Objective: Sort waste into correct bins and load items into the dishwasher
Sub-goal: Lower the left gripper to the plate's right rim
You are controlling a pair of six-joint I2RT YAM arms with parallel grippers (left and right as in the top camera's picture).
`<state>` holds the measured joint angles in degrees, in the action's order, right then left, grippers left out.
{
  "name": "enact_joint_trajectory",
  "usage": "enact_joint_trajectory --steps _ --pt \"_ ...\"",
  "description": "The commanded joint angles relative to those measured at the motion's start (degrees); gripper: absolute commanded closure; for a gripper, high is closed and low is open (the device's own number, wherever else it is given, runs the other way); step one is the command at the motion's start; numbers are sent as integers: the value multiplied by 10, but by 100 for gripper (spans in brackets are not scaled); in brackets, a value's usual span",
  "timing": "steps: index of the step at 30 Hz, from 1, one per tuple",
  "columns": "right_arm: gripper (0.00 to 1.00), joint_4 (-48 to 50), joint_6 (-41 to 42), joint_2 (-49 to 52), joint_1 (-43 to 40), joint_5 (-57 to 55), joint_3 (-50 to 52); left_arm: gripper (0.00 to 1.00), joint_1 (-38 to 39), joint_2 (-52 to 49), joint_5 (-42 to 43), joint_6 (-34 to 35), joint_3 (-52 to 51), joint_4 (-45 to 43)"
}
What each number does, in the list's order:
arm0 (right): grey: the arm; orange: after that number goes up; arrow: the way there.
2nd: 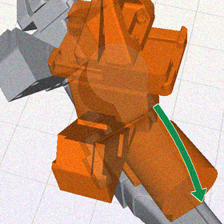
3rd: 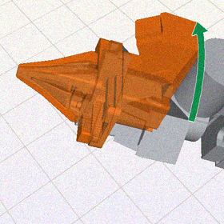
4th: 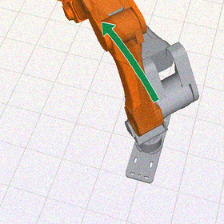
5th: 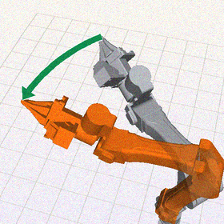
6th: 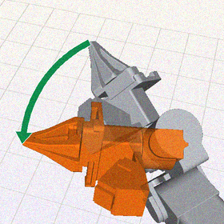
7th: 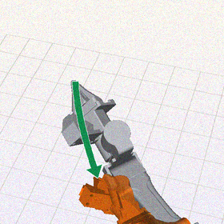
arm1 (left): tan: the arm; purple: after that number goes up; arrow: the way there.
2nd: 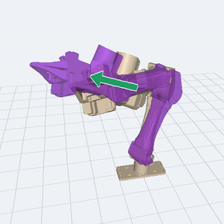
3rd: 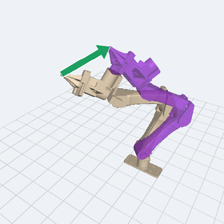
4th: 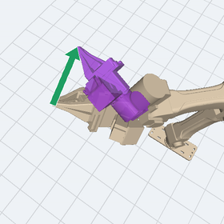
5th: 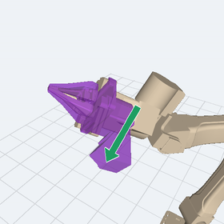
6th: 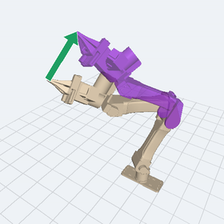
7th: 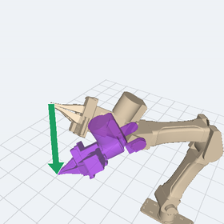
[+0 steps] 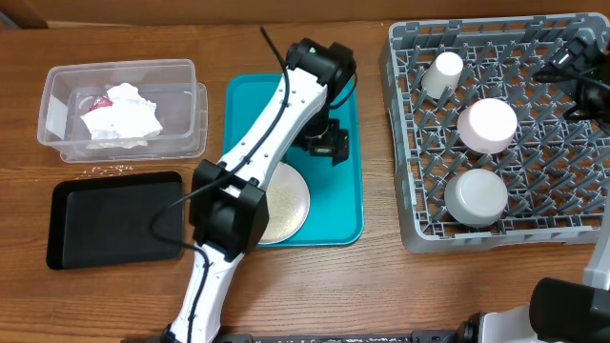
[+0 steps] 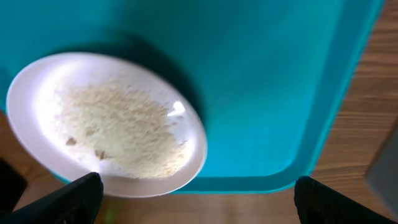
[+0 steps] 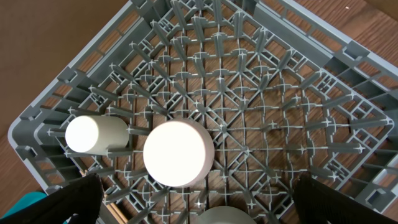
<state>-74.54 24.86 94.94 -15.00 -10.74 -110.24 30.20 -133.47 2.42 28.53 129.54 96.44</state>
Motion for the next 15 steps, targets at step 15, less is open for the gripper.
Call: enact_joint_trajectory --steps 15 --pt "0 3 3 -2 -1 -6 -5 0 -38 166 -17 165 -200 -97"
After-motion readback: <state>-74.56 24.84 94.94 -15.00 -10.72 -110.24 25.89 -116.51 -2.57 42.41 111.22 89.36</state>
